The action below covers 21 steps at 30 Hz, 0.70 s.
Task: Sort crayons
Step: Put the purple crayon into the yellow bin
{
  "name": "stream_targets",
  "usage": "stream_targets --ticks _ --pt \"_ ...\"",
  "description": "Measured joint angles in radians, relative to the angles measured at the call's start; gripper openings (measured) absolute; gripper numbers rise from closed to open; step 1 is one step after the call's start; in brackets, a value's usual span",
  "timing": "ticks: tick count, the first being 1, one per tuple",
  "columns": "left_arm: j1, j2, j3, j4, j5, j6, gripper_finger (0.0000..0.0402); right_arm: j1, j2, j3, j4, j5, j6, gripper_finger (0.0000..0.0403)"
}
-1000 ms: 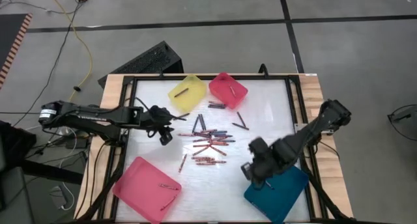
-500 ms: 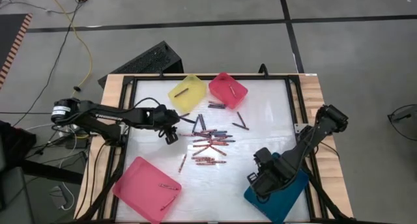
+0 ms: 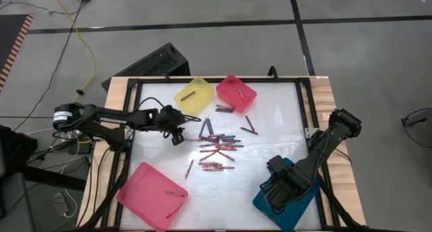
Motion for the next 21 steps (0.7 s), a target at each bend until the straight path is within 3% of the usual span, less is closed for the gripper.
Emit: stream_targets --ticks 7,16,21 --pt "0.051 0.004 -0.037 0.075 0.036 0.072 0.0142 -0.013 0.0 0.0 0.005 0.015 0.0 0.0062" --pt "0.118 0.005 -0.117 0.162 0.128 0.045 0.0141 -0.013 0.0 0.0 0.027 0.019 -0.011 0.0062" --pt "0.119 0.026 -0.149 0.207 0.139 0.043 0.0117 -0.013 0.0 0.0 0.027 0.019 -0.011 0.0062"
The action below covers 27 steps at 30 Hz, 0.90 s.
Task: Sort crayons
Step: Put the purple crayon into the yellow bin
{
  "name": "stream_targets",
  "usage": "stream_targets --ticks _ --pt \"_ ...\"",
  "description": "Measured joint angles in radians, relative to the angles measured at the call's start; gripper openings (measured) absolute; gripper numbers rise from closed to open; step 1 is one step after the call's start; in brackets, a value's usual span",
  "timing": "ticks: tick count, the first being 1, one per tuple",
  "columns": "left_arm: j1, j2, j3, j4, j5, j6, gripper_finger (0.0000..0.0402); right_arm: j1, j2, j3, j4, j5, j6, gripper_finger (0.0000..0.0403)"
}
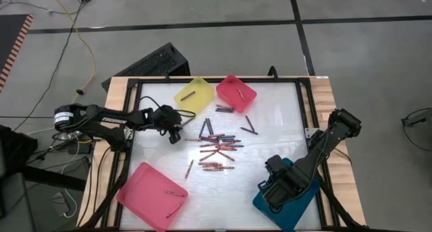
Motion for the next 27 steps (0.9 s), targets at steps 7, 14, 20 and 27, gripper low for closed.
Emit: stream_targets --ticks 7,14,20,27 --pt "0.002 0.092 0.001 0.029 -0.003 -0.043 0.0015 0.0 0.0 0.0 0.008 0.0 0.0 0.0062" --pt "0.002 0.087 0.001 0.03 0.008 -0.096 0.0005 0.0 0.0 0.0 0.022 0.0 0.001 0.0062" --pt "0.0 0.023 0.0 0.029 0.104 -0.236 0.0002 0.0 0.002 0.0 0.036 0.087 0.004 0.0061" --pt "-0.001 -0.15 -0.002 0.025 0.217 -0.39 0.0001 -0.006 0.003 0.0 0.04 0.335 0.081 0.0061"
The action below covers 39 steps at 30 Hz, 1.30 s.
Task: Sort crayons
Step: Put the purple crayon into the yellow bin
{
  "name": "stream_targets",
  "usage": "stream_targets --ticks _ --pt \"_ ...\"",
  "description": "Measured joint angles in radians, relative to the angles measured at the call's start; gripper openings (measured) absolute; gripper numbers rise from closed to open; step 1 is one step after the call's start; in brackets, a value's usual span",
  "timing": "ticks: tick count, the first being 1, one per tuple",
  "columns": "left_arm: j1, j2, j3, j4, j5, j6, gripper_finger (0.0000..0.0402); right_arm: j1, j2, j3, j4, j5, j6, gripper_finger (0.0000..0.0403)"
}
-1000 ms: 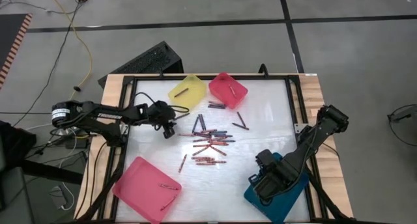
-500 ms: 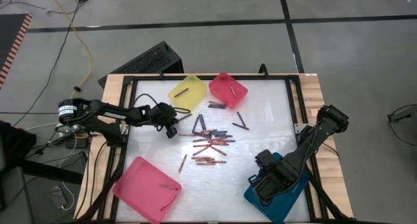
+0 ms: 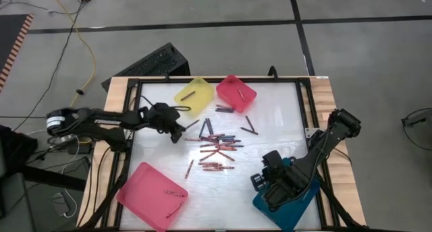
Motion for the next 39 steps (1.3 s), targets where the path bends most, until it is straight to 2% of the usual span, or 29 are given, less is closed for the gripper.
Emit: stream_targets --ticks 4,8,11,14,17,21,25,28,33,36,39 --pt "-0.001 -0.133 0.0 0.019 -0.005 -0.069 0.0001 -0.016 0.0 0.0 0.014 0.141 0.005 0.0061" --pt "0.0 -0.245 0.0 0.086 -0.055 -0.102 0.0 -0.06 0.0 0.0 0.016 0.223 -0.011 0.0061" --pt "0.0 -0.295 0.0 0.181 -0.065 -0.103 0.0 -0.105 0.001 0.0 0.018 0.316 -0.069 0.0061" --pt "0.0 -0.313 0.001 0.307 -0.031 -0.111 0.0 -0.166 -0.001 0.0 0.048 0.435 -0.124 0.0061" --pt "0.0 -0.314 0.002 0.409 -0.025 -0.139 0.0 -0.236 -0.008 0.0 0.136 0.506 -0.244 0.0061" --pt "0.044 -0.313 0.004 0.344 -0.119 -0.147 0.0 -0.319 -0.027 0.0 0.308 0.508 -0.498 0.0061" --pt "0.073 -0.303 0.002 0.382 -0.008 -0.133 0.0 -0.413 -0.056 0.0 0.531 0.5 -0.786 0.0061" --pt "0.076 -0.303 0.002 0.457 0.019 -0.134 0.0 -0.505 -0.074 0.0 0.738 0.427 -1.023 0.0066" --pt "0.076 -0.305 0.002 0.607 0.018 -0.137 0.0 -0.666 -0.066 0.0 1.113 0.127 -1.35 0.0095" --pt "0.076 -0.306 0.002 0.675 0.019 -0.139 0.0 -0.759 -0.037 0.001 1.295 -0.081 -1.437 0.0122" --pt "0.076 -0.306 0.002 0.703 0.018 -0.141 0.0 -0.834 0.011 0.0 1.46 -0.256 -1.451 0.0152"
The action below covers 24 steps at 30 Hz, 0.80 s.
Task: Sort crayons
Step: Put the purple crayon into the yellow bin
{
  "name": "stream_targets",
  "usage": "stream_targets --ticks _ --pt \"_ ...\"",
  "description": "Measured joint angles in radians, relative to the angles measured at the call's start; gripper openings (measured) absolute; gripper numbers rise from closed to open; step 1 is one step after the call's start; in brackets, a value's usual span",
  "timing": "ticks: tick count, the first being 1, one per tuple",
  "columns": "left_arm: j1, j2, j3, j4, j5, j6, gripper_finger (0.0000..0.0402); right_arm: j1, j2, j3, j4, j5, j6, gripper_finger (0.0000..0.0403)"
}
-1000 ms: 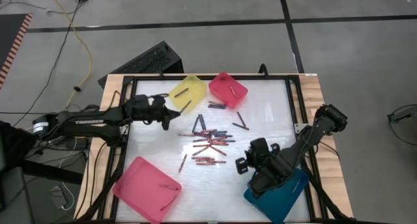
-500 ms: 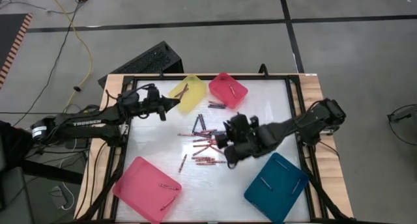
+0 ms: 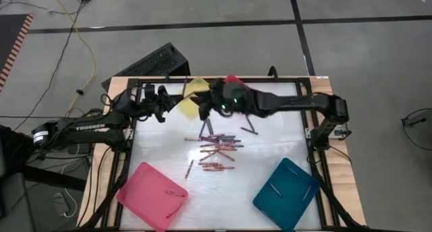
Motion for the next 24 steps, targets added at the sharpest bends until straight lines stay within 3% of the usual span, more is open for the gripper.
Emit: stream_targets --ticks 4,12,24 --pt "0.0 0.0 0.0 0.01 0.001 -0.002 0.0 -0.052 0.063 0.0 0.163 -0.108 0.008 0.0186" --pt "0.0 0.0 0.0 0.002 0.018 -0.002 0.0 -0.067 0.175 0.0 0.346 -0.136 0.06 0.0202" --pt "0.0 0.0 0.0 -0.018 0.018 0.014 0.0 -0.092 0.15 0.0 0.374 -0.128 -0.001 0.012"
